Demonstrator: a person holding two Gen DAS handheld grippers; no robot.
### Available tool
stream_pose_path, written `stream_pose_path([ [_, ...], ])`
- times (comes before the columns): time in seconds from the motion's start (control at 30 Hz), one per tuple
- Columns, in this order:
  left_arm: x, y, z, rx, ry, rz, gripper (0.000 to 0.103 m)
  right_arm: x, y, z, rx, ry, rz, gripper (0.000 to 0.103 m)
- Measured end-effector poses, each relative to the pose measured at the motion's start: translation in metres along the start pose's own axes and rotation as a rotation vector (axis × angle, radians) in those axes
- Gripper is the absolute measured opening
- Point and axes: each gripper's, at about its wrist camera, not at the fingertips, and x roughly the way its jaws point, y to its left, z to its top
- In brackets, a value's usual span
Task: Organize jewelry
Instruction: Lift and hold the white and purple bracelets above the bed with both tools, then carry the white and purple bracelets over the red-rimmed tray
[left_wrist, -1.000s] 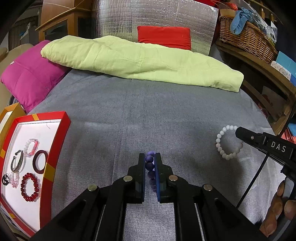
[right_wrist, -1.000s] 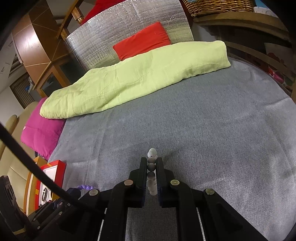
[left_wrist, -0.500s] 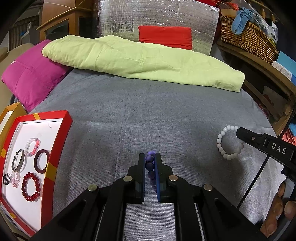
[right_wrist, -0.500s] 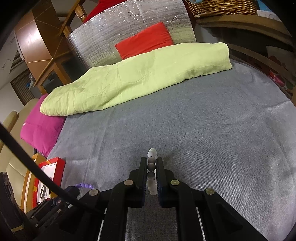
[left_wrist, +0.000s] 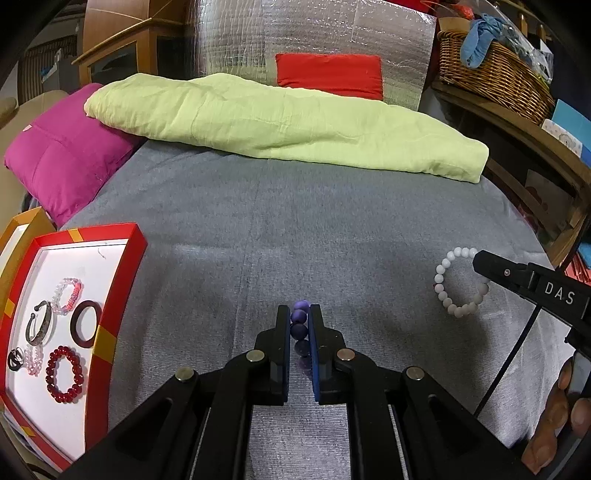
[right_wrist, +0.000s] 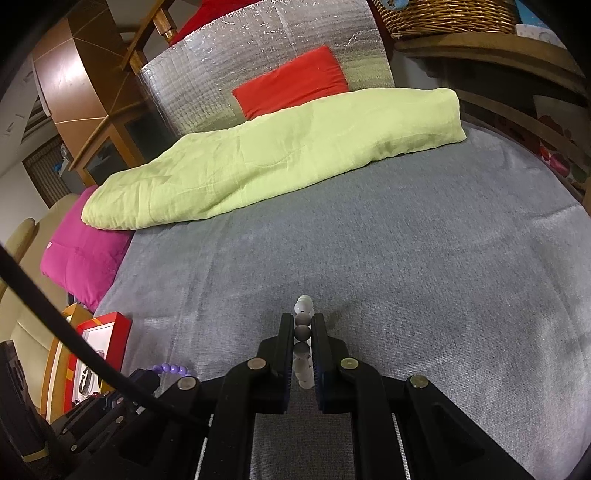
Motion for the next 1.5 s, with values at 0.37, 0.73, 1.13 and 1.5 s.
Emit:
stream_pose_path([
  [0.37, -0.013, 0.022, -0.002, -0.021, -0.023, 0.028, 0.01, -0.006, 0.012, -0.011, -0.049, -0.001, -0.004, 0.01],
  [0.73, -0.039, 0.054, -0.01, -0.06, -0.064, 0.047, 0.01, -0.014, 0.026, -0.031, -0.113, 0.014, 0.0, 0.01],
  [1.13, -0.069, 0.098, -0.023, -0.127, -0.11, 0.096, 0.01, -0.026, 0.077, -0.056, -0.2, 0.053, 0.07, 0.01],
  [1.5, -0.101, 0.173, -0.024, -0.312, -0.163, 0.168, 0.01, -0.04, 0.174, -0.057, -0.331, 0.065, 0.224, 0.01],
])
